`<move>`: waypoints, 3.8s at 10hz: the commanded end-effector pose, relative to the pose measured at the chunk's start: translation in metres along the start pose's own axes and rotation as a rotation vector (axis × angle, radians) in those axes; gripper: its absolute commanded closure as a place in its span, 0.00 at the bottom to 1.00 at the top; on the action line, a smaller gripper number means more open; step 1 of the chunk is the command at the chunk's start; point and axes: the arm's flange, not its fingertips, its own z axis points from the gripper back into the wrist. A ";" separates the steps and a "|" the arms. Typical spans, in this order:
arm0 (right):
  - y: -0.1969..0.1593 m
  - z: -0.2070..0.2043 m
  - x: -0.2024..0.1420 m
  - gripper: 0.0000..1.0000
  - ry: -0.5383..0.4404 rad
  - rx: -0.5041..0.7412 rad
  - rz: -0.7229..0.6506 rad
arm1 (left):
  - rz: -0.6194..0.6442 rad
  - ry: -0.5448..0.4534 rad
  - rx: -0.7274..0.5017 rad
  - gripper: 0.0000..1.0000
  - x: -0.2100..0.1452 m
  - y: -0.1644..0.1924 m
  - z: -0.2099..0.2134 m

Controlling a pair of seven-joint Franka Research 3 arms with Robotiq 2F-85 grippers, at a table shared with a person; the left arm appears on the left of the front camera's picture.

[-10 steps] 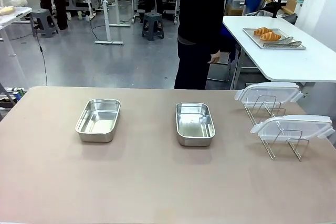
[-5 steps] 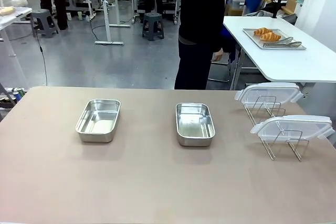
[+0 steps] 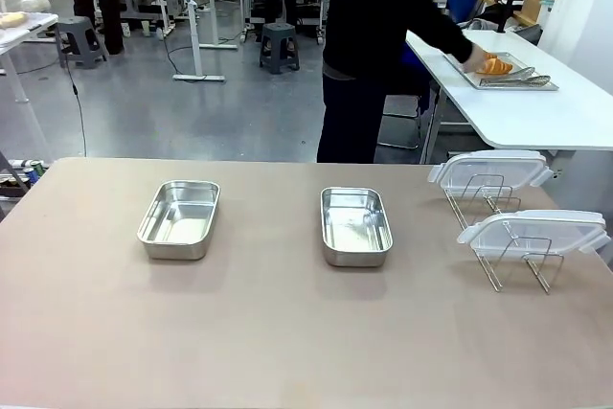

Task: Place the bread in airtight containers.
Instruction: Lift both Airtight Container.

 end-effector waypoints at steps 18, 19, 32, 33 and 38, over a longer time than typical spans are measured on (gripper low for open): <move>-0.004 -0.001 0.002 0.00 -0.028 0.004 0.029 | -0.021 -0.021 -0.008 0.00 0.000 0.002 0.000; -0.004 -0.001 0.002 0.00 -0.028 0.004 0.029 | -0.021 -0.021 -0.008 0.00 0.000 0.002 0.000; -0.004 -0.001 0.002 0.00 -0.028 0.004 0.029 | -0.021 -0.021 -0.008 0.00 0.000 0.002 0.000; -0.004 -0.001 0.002 0.00 -0.028 0.004 0.029 | -0.021 -0.021 -0.008 0.00 0.000 0.002 0.000; -0.004 -0.001 0.002 0.00 -0.028 0.004 0.029 | -0.021 -0.021 -0.008 0.00 0.000 0.002 0.000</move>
